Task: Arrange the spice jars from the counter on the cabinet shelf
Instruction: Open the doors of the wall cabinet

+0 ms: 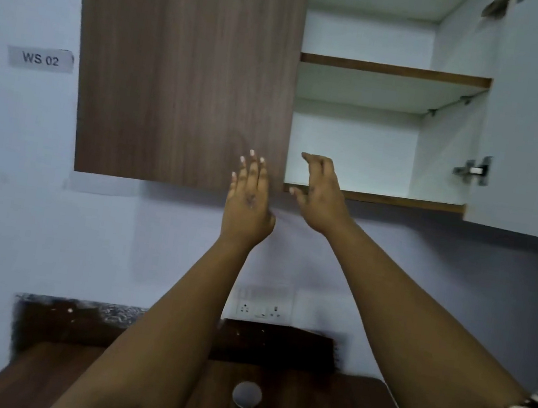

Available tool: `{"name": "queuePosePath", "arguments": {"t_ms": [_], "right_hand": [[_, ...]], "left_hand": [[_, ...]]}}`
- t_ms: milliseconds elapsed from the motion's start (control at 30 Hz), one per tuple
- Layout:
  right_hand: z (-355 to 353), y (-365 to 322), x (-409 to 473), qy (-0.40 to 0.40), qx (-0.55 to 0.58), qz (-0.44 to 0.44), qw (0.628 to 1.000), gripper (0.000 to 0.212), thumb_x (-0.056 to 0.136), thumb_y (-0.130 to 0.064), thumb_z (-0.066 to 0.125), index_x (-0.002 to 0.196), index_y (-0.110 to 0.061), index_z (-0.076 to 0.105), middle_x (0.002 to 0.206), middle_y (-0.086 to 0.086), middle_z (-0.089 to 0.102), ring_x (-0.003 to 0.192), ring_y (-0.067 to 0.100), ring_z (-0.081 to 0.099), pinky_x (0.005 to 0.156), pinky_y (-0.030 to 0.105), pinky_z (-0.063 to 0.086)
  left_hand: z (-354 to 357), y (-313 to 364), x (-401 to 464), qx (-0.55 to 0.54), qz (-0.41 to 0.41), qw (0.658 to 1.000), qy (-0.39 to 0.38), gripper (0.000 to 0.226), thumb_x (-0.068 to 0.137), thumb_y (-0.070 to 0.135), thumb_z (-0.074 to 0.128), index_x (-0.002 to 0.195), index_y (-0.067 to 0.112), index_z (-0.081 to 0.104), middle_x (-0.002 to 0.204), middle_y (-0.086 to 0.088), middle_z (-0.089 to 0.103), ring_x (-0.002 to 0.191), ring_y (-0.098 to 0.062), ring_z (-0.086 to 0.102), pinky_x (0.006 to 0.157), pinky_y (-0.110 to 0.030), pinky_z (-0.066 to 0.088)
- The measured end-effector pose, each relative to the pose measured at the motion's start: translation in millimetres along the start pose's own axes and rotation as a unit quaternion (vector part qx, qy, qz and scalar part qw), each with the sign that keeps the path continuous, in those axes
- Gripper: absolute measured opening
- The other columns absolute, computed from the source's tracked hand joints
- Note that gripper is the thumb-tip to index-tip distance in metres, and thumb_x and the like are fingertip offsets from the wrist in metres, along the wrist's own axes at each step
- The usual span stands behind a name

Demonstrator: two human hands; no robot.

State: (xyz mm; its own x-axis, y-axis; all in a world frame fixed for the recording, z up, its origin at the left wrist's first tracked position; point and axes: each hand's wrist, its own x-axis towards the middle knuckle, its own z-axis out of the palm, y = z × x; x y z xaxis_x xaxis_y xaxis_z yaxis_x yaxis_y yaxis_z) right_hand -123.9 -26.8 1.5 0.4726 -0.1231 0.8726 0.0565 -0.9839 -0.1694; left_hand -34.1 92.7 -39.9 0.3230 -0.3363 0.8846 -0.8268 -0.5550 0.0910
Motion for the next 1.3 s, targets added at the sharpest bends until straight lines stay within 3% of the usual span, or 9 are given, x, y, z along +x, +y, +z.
{"name": "queuePosePath", "arguments": {"t_ms": [100,267,333,433,633,867,1033,1133,1300], "right_hand": [[31.0,-1.5,31.8,0.004,0.033,0.043,0.999,0.074,0.092,-0.018,0.064,0.152,-0.008,0.022,0.15,0.012,0.028,0.135,0.025,0.038,0.106,0.022,0.03],[68.5,-1.5,68.9,-0.02,0.087,0.136,0.987,0.082,0.097,-0.026,0.056,0.155,-0.008,0.001,0.156,0.015,0.019,0.141,0.027,0.029,0.11,0.027,0.026],[79.9,-5.1,79.9,-0.001,0.114,0.198,0.974,0.07,0.1,-0.023,0.049,0.155,-0.008,0.009,0.154,0.016,0.027,0.139,0.029,0.034,0.11,0.032,0.031],[92.3,-5.6,83.8,0.04,0.105,0.248,0.962,0.04,0.1,-0.018,0.045,0.138,-0.004,0.043,0.135,0.017,0.048,0.121,0.032,0.051,0.099,0.035,0.044],[70.2,-7.2,69.0,0.037,0.206,0.273,0.939,0.035,0.096,-0.024,0.058,0.128,-0.011,0.054,0.123,0.005,0.064,0.112,0.022,0.06,0.099,0.038,0.049],[34.7,-61.4,38.1,0.06,0.198,0.277,0.938,0.029,0.095,-0.023,0.06,0.122,-0.011,0.056,0.115,0.004,0.065,0.106,0.021,0.062,0.096,0.036,0.051],[3.6,-124.7,8.6,0.077,0.166,0.271,0.945,0.027,0.094,-0.022,0.061,0.117,-0.009,0.057,0.114,0.007,0.064,0.103,0.022,0.06,0.091,0.032,0.05],[-13.1,-175.8,-10.5,0.082,0.159,0.269,0.946,0.027,0.093,-0.021,0.062,0.117,-0.008,0.056,0.116,0.007,0.06,0.104,0.022,0.058,0.092,0.033,0.05],[-30.8,-272.0,-35.5,0.099,0.133,0.259,0.951,0.025,0.092,-0.012,0.062,0.114,-0.006,0.054,0.113,0.005,0.053,0.082,0.009,0.049,0.064,0.012,0.039]], "left_hand": [[13.8,-33.5,21.9,0.06,0.026,0.998,-0.021,0.09,0.083,0.005,0.056,0.154,0.001,0.001,0.162,-0.018,-0.008,0.148,-0.043,-0.008,0.12,-0.057,0.008],[40.2,-60.6,50.9,0.1,0.087,0.99,-0.046,0.104,0.083,0.048,0.065,0.155,0.008,0.001,0.163,-0.014,-0.004,0.148,-0.045,-0.004,0.114,-0.065,0.011],[51.4,-63.3,57.4,0.079,0.109,0.99,-0.036,0.1,0.084,0.05,0.064,0.155,0.008,0.006,0.163,-0.014,0.001,0.148,-0.043,0.0,0.116,-0.061,0.013],[65.8,-61.9,59.3,0.045,0.111,0.993,-0.01,0.086,0.089,0.043,0.061,0.154,0.006,0.017,0.162,-0.016,0.012,0.149,-0.041,0.008,0.117,-0.058,0.013],[62.8,-46.2,41.9,-0.016,0.084,0.995,0.058,0.081,0.089,0.048,0.058,0.15,0.003,0.03,0.159,-0.017,0.023,0.147,-0.04,0.016,0.118,-0.059,0.013],[10.5,-23.6,2.6,-0.102,0.057,0.991,0.067,0.076,0.088,0.037,0.065,0.148,0.001,0.035,0.156,-0.018,0.029,0.146,-0.041,0.022,0.116,-0.06,0.021],[-54.5,-20.1,-39.6,-0.181,0.039,0.982,0.032,0.072,0.093,0.03,0.061,0.151,0.004,0.027,0.16,-0.014,0.022,0.15,-0.034,0.012,0.12,-0.051,0.021],[-103.5,-20.7,-73.5,-0.235,0.017,0.971,0.043,0.061,0.096,0.022,0.059,0.149,0.005,0.034,0.157,-0.013,0.029,0.148,-0.03,0.02,0.118,-0.041,0.028],[-186.8,-28.9,-119.8,-0.296,-0.04,0.95,0.084,0.044,0.096,0.012,0.057,0.139,0.002,0.05,0.147,-0.013,0.047,0.14,-0.024,0.04,0.111,-0.038,0.04]]}}
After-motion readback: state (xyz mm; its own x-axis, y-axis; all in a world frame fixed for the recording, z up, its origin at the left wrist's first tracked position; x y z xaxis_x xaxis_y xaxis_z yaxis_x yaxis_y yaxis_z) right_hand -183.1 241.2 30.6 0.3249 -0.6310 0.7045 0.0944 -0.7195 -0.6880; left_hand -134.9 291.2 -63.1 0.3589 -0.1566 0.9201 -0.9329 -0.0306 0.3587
